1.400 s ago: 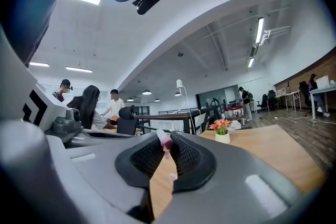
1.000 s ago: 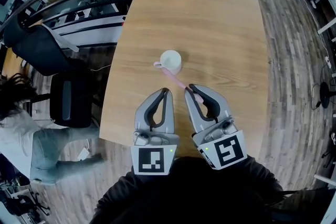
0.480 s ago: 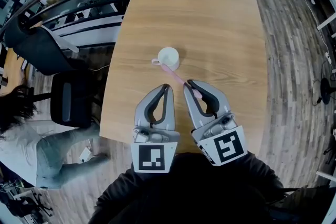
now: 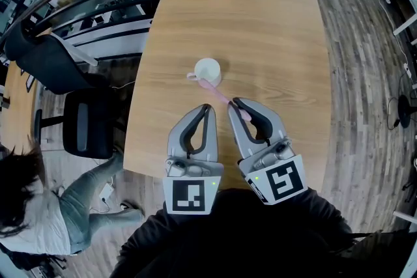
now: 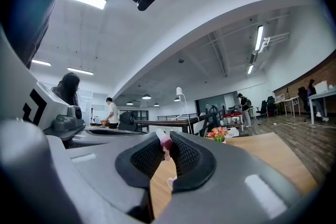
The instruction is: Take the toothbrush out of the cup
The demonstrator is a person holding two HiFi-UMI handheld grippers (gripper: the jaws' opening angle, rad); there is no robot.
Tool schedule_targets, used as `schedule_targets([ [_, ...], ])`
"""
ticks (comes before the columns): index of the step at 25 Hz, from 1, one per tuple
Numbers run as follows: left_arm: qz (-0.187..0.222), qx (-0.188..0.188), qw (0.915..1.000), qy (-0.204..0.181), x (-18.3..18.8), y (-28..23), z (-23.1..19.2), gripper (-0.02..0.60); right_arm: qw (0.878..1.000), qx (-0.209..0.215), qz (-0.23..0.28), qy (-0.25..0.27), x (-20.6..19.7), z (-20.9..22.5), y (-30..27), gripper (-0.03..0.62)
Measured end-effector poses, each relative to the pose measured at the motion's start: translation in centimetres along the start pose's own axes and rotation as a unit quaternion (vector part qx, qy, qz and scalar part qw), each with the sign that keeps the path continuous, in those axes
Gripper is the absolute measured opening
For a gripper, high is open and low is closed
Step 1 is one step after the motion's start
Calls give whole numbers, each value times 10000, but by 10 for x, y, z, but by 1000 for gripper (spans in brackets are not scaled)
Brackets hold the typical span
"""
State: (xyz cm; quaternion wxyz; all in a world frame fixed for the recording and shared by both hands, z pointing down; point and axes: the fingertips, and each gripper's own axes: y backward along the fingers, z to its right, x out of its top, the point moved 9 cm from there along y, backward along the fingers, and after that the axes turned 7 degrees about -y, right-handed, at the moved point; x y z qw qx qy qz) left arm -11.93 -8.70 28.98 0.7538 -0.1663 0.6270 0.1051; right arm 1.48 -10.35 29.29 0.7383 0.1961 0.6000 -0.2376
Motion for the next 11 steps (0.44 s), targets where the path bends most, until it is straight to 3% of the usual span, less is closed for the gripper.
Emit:
schedule_targets([
  [11, 39, 37, 10000, 31, 3, 3, 5, 8, 10000, 18, 11, 15, 3, 1, 5, 29],
])
